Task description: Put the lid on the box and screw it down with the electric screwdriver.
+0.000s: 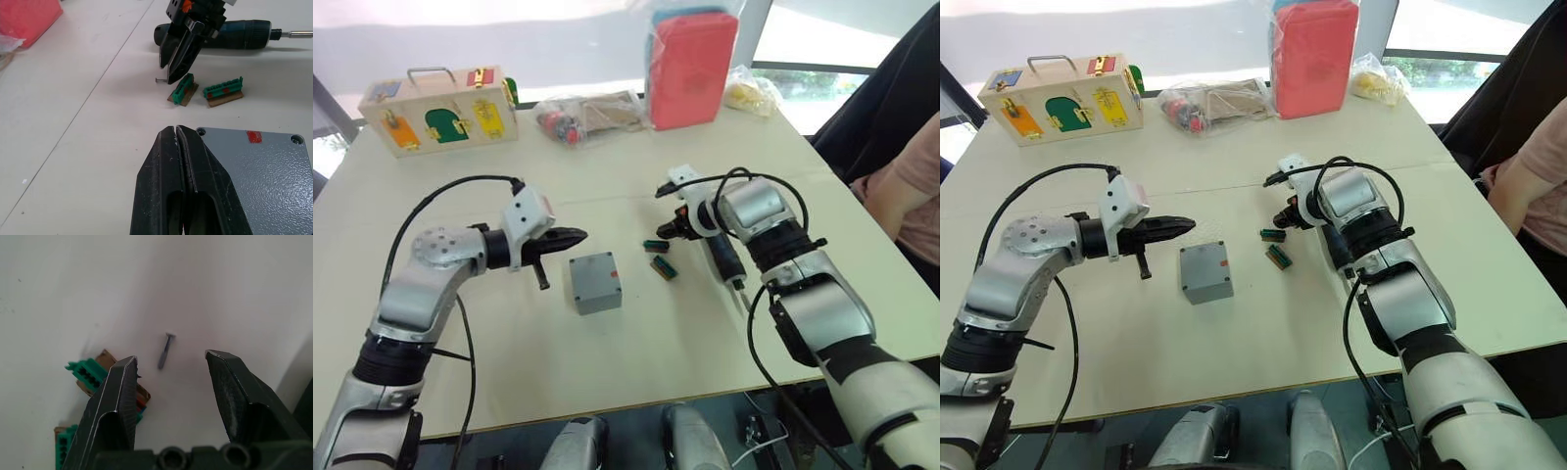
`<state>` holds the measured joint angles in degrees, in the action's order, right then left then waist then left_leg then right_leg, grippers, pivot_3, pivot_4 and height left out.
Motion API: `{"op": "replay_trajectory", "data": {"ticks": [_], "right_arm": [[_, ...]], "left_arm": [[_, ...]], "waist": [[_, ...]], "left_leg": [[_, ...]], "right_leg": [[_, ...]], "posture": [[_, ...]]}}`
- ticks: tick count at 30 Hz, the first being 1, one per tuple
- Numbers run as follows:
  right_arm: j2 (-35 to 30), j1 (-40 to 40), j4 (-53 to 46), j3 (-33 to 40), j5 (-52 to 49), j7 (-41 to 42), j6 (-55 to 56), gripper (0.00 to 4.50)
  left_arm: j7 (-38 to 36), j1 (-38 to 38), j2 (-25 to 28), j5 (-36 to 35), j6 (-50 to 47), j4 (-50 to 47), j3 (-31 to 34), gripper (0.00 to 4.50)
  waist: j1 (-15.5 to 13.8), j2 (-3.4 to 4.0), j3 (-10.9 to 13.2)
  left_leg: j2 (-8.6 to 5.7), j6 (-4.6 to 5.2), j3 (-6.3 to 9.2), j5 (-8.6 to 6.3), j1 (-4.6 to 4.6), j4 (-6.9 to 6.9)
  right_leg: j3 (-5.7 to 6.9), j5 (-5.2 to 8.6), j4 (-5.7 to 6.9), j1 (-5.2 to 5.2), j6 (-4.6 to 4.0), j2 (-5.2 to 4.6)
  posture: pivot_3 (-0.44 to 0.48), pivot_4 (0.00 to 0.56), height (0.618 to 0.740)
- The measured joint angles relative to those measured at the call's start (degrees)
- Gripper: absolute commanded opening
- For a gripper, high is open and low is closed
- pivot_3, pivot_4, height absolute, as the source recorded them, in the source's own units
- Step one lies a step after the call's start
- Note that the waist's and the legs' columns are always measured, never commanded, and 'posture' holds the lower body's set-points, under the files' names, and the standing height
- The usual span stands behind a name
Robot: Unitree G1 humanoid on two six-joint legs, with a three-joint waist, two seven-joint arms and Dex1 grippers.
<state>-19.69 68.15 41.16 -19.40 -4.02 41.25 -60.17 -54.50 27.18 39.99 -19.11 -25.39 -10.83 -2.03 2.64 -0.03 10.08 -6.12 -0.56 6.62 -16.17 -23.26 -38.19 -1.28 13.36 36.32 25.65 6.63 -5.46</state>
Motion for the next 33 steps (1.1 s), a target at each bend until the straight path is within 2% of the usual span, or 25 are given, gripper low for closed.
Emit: {"op": "replay_trajectory", "data": {"ticks": [6,19,27,30,33], "right_arm": [[3.6,4.6,6.9,-0.4,1.6,0.5,1.3,2.35],[6.1,8.2,19.3,2.2,5.1,-1.6,10.0,2.35],[6.5,8.6,20.5,1.1,7.9,0.8,12.2,2.35],[6.6,8.1,19.1,0.3,9.0,2.0,12.1,1.63],[7.1,7.4,17.5,0.0,9.8,2.6,11.8,0.38]], "left_arm": [[1.4,-0.9,-1.2,0.0,0.0,-1.5,0.0,0.00],[3.0,-2.4,-1.4,-0.1,-0.1,-2.9,0.0,0.00],[3.4,-2.5,-1.4,-0.1,-0.2,-2.9,0.0,0.00],[3.4,-2.5,-1.4,-0.1,-0.1,-2.9,0.0,0.00],[3.4,-2.5,-1.4,-0.1,-0.1,-2.9,0.0,0.00]], "waist": [[0.0,0.01,0.0],[0.0,0.02,0.0],[0.0,0.03,0.0],[0.1,0.03,0.0],[0.2,0.03,0.0]], "left_leg": [[0.01,0.00,0.00,0.00,0.00,0.01],[-0.02,-0.01,0.00,0.00,0.00,-0.02],[-0.02,-0.01,0.00,0.00,0.01,-0.02],[-0.02,-0.01,-0.01,0.00,0.01,-0.02],[-0.02,-0.01,-0.02,0.00,0.01,-0.02]], "right_leg": [[0.00,0.00,0.03,0.03,0.00,0.02],[0.00,0.00,0.06,0.02,0.00,0.00],[0.00,0.00,0.09,0.02,0.00,0.00],[0.00,0.00,0.28,0.03,0.00,0.00],[0.01,0.00,0.37,0.08,0.00,0.00]], "posture": [[0.000,0.150,0.740],[0.000,0.150,0.740],[0.000,0.150,0.740],[0.000,0.150,0.740],[0.000,0.150,0.740]]}}
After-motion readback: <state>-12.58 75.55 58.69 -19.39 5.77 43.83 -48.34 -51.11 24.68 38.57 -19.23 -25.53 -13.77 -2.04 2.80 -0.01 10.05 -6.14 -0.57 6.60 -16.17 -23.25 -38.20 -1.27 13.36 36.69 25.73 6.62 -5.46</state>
